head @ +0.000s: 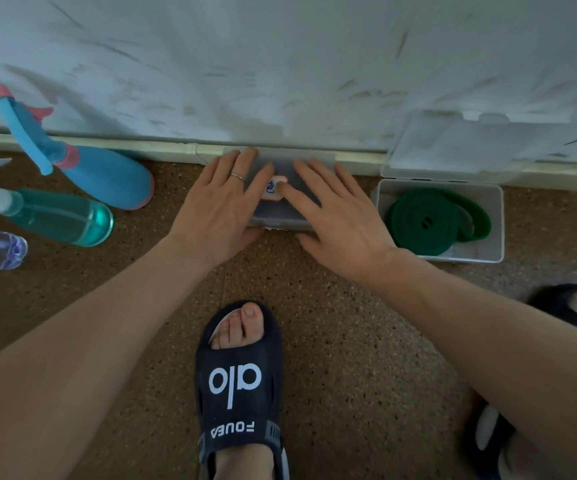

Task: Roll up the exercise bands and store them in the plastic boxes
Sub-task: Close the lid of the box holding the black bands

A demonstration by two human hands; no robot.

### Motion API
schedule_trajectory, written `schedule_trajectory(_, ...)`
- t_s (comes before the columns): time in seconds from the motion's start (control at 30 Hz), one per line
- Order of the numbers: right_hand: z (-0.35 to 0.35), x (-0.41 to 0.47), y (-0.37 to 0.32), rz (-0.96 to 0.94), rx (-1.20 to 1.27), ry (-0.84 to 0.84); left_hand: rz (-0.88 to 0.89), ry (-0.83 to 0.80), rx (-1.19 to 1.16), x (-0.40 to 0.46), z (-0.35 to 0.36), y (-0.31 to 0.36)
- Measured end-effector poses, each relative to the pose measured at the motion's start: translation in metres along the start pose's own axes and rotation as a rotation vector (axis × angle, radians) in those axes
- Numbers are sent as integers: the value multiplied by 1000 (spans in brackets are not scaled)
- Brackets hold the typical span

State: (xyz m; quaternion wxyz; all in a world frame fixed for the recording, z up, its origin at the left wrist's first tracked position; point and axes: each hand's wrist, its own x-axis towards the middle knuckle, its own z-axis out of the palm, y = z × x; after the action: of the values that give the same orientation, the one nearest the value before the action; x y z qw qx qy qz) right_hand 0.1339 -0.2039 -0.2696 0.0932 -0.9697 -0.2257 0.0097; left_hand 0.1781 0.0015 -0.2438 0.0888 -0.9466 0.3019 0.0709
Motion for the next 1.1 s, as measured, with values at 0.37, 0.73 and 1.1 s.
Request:
schedule_trajectory(0.37, -74, -65, 101, 578, 40, 641, -129, 3, -1077, 70, -72, 112)
schedule_trajectory(0.73, -42, -132, 114, 742, 210, 295, 348, -81, -39, 60, -45, 163)
schedule_trajectory(1.1, 3, -122, 102, 797, 598, 105, 386, 129, 175, 75, -25, 150)
